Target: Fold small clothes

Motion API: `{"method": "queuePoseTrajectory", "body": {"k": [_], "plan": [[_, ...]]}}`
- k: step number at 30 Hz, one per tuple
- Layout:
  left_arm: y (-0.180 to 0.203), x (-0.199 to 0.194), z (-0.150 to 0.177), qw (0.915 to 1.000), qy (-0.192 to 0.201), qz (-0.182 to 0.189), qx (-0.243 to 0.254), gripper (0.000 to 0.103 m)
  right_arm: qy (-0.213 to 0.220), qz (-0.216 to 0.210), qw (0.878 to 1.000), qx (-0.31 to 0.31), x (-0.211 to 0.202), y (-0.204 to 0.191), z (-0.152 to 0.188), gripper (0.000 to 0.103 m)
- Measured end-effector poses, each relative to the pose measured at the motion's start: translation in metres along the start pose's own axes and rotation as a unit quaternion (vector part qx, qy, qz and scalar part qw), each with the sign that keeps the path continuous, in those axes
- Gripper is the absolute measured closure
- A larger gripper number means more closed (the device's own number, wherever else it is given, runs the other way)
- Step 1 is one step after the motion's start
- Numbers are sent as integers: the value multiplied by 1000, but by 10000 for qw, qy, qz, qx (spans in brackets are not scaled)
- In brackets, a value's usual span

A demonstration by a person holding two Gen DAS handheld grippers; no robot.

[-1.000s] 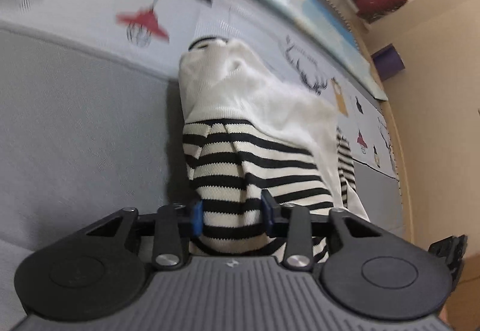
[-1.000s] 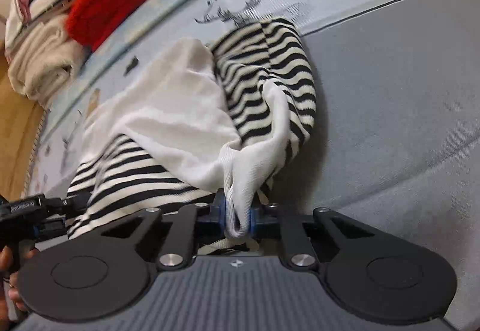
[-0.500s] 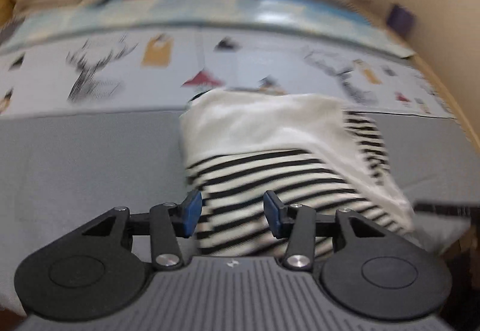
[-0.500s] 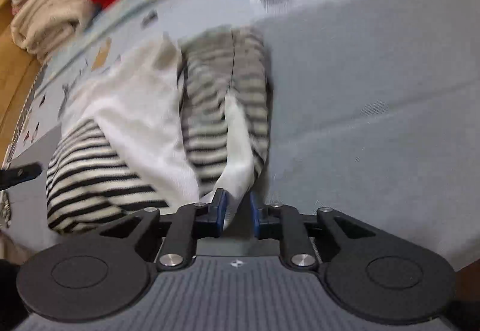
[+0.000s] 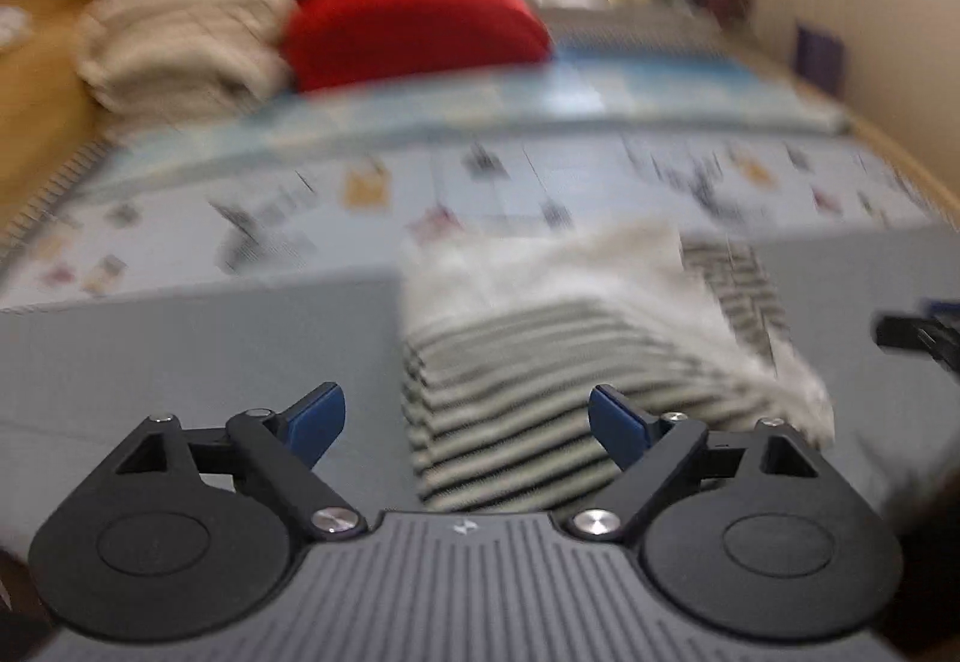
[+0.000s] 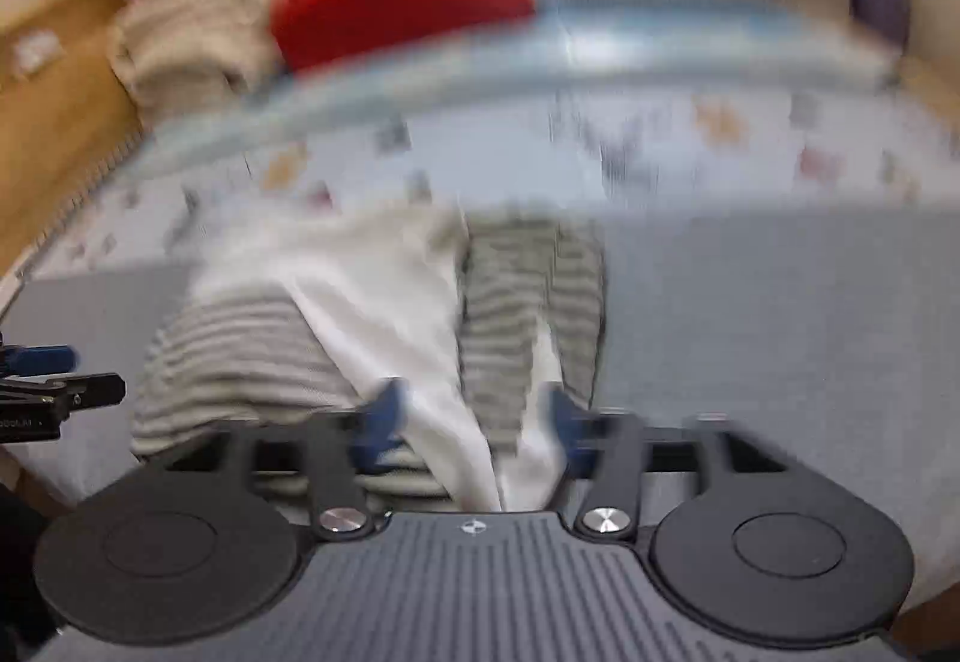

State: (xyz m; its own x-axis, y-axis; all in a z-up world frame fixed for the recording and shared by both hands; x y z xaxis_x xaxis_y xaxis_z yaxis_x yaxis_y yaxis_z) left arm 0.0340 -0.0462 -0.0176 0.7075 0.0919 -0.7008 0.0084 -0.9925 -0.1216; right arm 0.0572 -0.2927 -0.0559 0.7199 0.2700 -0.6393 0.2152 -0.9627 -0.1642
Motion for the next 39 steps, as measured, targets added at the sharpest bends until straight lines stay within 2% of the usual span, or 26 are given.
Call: {"method": "queuePoseTrajectory", "body": {"k": [2, 4, 6, 9, 11, 15, 18, 22, 26, 28, 31, 39], "plan": [[4, -22, 2, 9993, 166, -301, -165, 11, 413, 145, 9990, -103, -29, -13, 6, 1], [4, -37, 7, 9976, 180, -410, -527, 10, 586, 211, 9979, -153, -51, -25, 12, 1], [6, -43, 18, 9963, -1, -315, -795, 10, 734, 287, 9968, -124, -71, -35, 20, 1], [19, -31, 30, 9950, -416, -54, -906, 10, 878, 452, 9951, -13, -85, -48, 30, 1], [24, -21, 36, 9941, -652, 106, -856, 10, 844, 537, 9950, -29, -82, -54, 35, 1], [27, -11, 41, 9941, -727, 95, -801, 10, 638, 709, 9951, -251, -52, -64, 38, 1], [29, -10, 40, 9945, -686, 140, -784, 10, 422, 728, 9963, -155, -44, -64, 38, 1], [33, -7, 38, 9954, -610, 145, -730, 10, 396, 619, 9973, 23, -43, -67, 33, 1], [32, -2, 36, 9949, -622, 176, -780, 10, 467, 598, 9967, -273, -35, -74, 38, 1], [33, -2, 36, 9946, -619, 210, -805, 10, 257, 756, 9958, -454, -27, -77, 40, 1], [34, -2, 35, 9951, -574, 233, -769, 10, 379, 554, 9972, -339, -29, -77, 37, 1], [39, 1, 35, 9955, -594, 257, -699, 10, 300, 537, 9971, -458, -25, -84, 38, 1]]}}
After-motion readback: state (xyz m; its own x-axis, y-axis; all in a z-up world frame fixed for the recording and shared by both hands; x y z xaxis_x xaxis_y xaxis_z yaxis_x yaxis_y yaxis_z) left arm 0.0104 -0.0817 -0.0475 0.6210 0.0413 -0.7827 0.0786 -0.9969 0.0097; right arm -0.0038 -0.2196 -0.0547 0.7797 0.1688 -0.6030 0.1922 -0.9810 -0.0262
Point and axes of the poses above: each gripper's, at about its wrist camera, not at the fingertips, and x roughly the way its jaws point, y to its right, z to its underside, the point moved 5 cm from there along x, roughly the way its jaws point, and after that the axes turned 5 degrees about -y, right-handed, at the moved point
